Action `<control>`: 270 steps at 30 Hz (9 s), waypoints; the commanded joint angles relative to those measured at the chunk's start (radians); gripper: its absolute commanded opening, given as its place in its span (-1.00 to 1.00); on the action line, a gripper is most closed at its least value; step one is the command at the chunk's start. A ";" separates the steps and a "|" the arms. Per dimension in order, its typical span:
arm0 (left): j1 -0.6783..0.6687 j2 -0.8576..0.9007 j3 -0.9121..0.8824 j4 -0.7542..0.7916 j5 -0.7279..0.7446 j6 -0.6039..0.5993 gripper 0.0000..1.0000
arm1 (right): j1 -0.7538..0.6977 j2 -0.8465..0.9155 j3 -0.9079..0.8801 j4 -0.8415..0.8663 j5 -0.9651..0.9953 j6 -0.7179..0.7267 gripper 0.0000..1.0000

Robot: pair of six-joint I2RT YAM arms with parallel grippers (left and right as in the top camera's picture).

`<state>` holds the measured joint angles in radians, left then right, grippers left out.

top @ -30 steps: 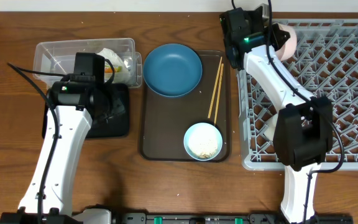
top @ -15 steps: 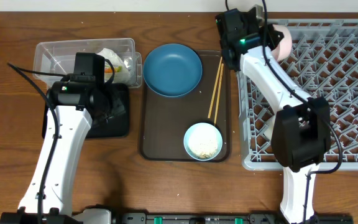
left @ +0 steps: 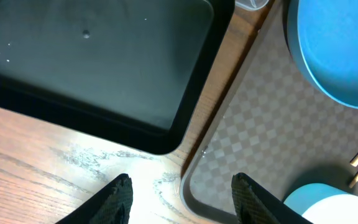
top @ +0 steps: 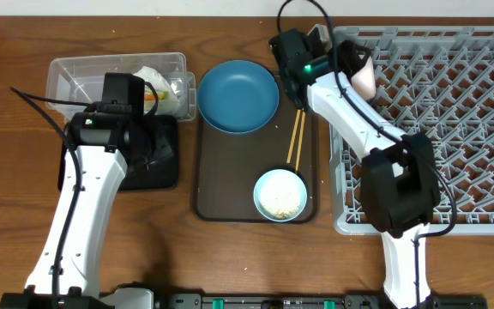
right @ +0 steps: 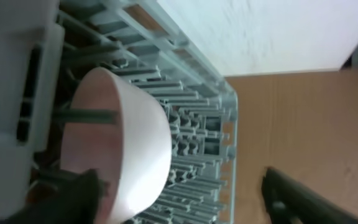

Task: Sort waste into correct bins and load items into the dishwasher rack
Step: 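Lower the pink bowl into the rack's back row and release, then reach the left gripper to the light-blue rice bowl and grasp its rim, then lift the rice bowl and carry it left over the black tray, then tilt the rice bowl to pour the rice onto the black tray, then carry the emptied bowl right and set it on the brown tray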

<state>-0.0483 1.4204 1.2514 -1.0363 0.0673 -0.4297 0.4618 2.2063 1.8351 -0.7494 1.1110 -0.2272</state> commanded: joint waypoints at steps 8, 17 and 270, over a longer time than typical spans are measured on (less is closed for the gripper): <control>0.004 0.006 -0.002 -0.003 -0.016 0.006 0.18 | 0.010 -0.077 0.017 0.009 -0.060 0.059 0.90; -0.019 0.005 -0.002 -0.002 0.151 0.181 0.19 | -0.048 -0.270 0.017 -0.087 -0.457 0.385 0.99; 0.433 0.151 0.012 0.110 1.099 0.332 -0.88 | -0.488 -0.406 0.016 -0.396 -1.197 0.367 0.98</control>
<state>0.4572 1.6669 1.2648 -0.9234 1.3251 -0.1226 -0.0231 1.8179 1.8400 -1.1461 -0.0937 0.1513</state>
